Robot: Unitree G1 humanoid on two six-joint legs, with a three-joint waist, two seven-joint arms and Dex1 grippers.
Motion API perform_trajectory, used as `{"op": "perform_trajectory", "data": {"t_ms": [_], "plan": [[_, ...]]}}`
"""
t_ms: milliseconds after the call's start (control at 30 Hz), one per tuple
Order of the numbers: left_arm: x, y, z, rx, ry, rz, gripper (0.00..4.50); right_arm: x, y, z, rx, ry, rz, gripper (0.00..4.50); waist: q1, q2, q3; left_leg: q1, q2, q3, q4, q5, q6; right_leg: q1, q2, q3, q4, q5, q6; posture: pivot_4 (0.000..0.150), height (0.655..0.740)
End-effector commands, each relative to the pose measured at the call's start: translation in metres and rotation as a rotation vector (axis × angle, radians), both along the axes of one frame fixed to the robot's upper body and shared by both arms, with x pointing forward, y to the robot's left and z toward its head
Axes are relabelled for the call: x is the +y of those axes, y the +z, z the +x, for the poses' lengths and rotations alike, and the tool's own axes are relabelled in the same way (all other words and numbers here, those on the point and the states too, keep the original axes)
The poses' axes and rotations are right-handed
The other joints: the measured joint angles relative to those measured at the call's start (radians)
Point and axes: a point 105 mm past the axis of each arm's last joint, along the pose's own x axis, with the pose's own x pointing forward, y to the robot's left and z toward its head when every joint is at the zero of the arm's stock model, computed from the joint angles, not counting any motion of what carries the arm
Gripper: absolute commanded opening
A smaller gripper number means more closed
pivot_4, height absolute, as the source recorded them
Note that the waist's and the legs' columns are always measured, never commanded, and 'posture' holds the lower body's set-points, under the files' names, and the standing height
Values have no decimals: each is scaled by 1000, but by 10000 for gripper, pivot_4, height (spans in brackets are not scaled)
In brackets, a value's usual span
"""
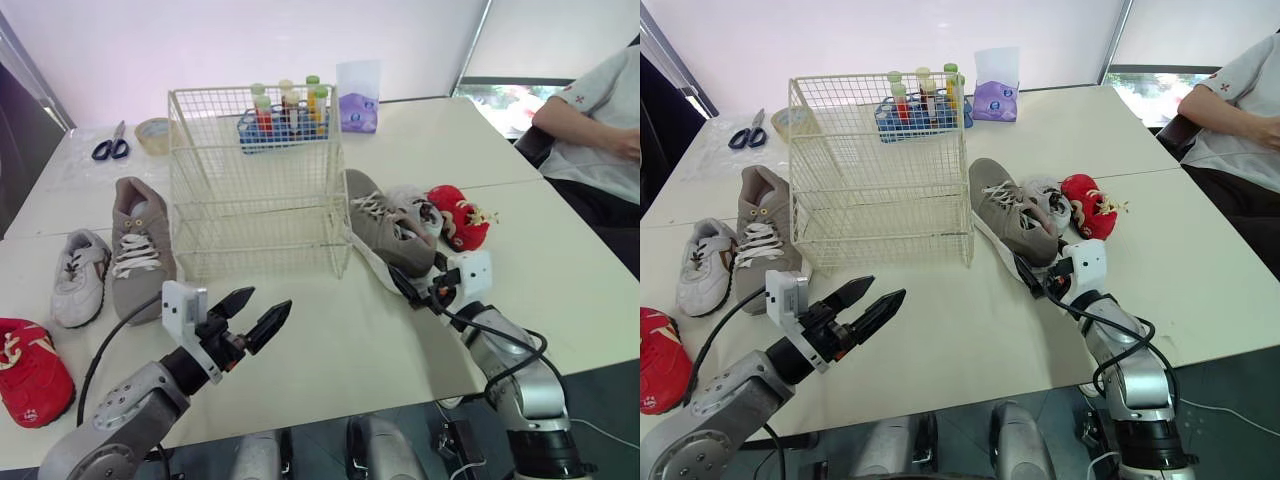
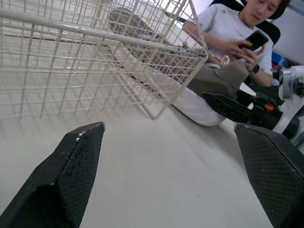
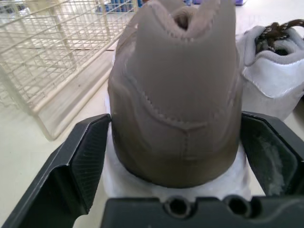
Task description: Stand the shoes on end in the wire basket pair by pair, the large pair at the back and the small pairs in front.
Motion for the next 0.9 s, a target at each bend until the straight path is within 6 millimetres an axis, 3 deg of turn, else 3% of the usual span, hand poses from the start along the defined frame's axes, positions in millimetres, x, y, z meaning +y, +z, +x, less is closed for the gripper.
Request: {"op": "perform_trajectory", "data": {"t_ms": [33, 233, 433, 533, 767, 800, 900], "plan": [[-1, 5, -1, -21, -5, 0, 45000, -1, 21, 6, -71, -1, 46, 44561, 1, 0, 0, 0, 0, 0, 0, 0, 0, 0, 0, 0, 0, 0, 0, 1500, 7400], [-3, 2, -2, -10, -6, 2, 45000, 13, 25, -1, -67, 76, 66, 44561, 2, 0, 0, -2, 1, -1, 0, 0, 0, -1, 1, 0, 0, 1, -3, 1500, 7400], [-5, 2, -1, -6, -7, 1, 45000, 10, 25, 6, -67, 46, 77, 44561, 1, 0, 0, -2, 1, 0, 0, 0, 0, -2, 1, 0, 0, 2, -2, 1500, 7400], [-6, 2, 0, -6, -7, 2, 45000, 11, 25, 7, -68, 57, 65, 36541, 1, 0, 0, -2, 1, 0, 0, 0, 0, -2, 2, 0, 0, 1, -2, 1500, 7400], [-4, 3, -2, -8, 2, 6, 45000, 12, 13, 7, -25, 59, 35, 5085, -1, -3, -2, 0, 3, 0, 0, 0, 0, -1, 3, 1, 0, 2, -3, 1500, 7400], [-4, 5, -2, -10, 1, 7, 45000, 11, 11, 7, -17, 55, 31, 2552, 0, -3, -2, 0, 3, 0, 0, 0, 0, -1, 3, 1, 0, 2, -3, 1500, 7400], [-1, 14, -3, -33, -19, 18, 45000, 5, 13, 6, 2, 51, 26, 1983, 0, -3, -2, 1, 3, 0, 0, 0, 0, 0, 3, 1, 0, 2, -3, 1500, 7400]]}}
